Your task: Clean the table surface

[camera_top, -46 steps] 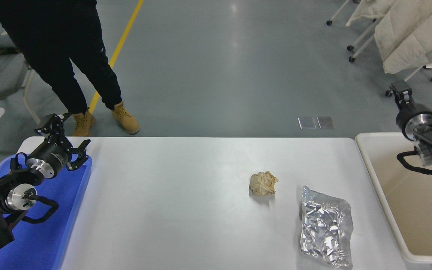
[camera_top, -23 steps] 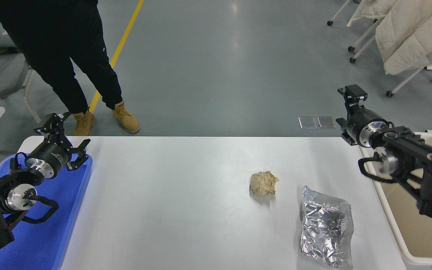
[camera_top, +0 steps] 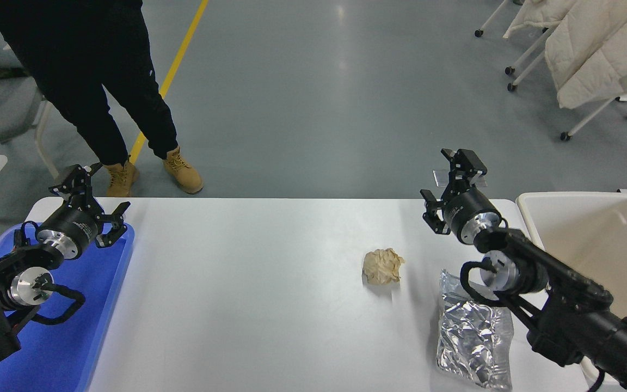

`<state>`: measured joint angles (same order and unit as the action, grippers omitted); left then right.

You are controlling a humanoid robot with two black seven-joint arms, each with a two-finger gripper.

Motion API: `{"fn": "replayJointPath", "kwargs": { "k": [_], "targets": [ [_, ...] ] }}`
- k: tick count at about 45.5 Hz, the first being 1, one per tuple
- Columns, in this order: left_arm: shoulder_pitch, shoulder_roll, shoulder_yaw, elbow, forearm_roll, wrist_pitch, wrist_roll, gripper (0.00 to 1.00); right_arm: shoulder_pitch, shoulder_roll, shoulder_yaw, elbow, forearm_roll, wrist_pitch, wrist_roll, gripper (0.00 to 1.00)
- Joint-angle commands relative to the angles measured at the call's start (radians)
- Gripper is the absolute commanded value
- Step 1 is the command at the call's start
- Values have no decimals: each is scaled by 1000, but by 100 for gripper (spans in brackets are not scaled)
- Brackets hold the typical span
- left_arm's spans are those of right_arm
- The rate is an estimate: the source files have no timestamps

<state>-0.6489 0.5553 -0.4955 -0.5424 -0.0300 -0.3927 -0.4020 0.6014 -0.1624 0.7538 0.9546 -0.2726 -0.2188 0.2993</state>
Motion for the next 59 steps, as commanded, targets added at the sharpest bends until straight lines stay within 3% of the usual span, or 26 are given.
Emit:
{"fn": "replayJointPath", "kwargs": {
  "k": [1,18,31,53,59],
  "targets": [
    [0,0,0,-1,-1,0,0,100,-29,77,33,-3,3,3,46,99],
    [0,0,0,-1,1,0,0,100,-32,152,58,-111,9,-11,70,99],
    [0,0,0,-1,-1,0,0,100,-22,83,-39,-109,-2,-5,69,99],
    [0,0,0,-1,-1,0,0,100,124,-408,-476,214,-99,-7,55,99],
    [0,0,0,-1,-1,0,0,100,166,-534,-594,273,-304,-8,55,98]
  ]
}}
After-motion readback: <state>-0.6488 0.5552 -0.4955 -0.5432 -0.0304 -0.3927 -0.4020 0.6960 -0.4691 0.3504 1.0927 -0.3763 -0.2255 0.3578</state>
